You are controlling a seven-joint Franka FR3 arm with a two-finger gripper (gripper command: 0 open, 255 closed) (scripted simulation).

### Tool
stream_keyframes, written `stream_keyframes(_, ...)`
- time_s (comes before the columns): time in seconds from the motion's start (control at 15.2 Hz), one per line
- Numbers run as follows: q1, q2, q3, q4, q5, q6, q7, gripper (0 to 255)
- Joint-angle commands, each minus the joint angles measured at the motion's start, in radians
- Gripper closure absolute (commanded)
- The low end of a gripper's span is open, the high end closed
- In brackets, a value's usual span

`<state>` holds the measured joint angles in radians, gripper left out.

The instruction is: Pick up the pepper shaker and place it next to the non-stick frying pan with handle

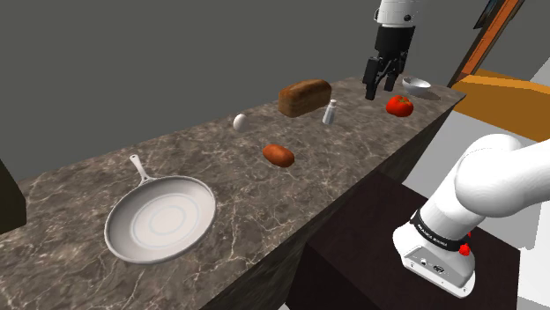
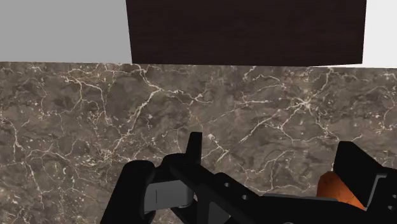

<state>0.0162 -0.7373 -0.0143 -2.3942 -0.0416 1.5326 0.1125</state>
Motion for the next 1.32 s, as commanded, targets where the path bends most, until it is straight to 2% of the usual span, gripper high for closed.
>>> stream_keyframes(0.0,0.000,0.000,0.000,0.000,0.000,0.000,0.000,0)
stream_keyframes(0.59,-0.042,0.206,-0.109,-0.015,-0.097,0.285,-0.128,0)
stream_keyframes(1.25,-0.071,0.520,-0.218,0.100,-0.123,0.562,-0.268,0)
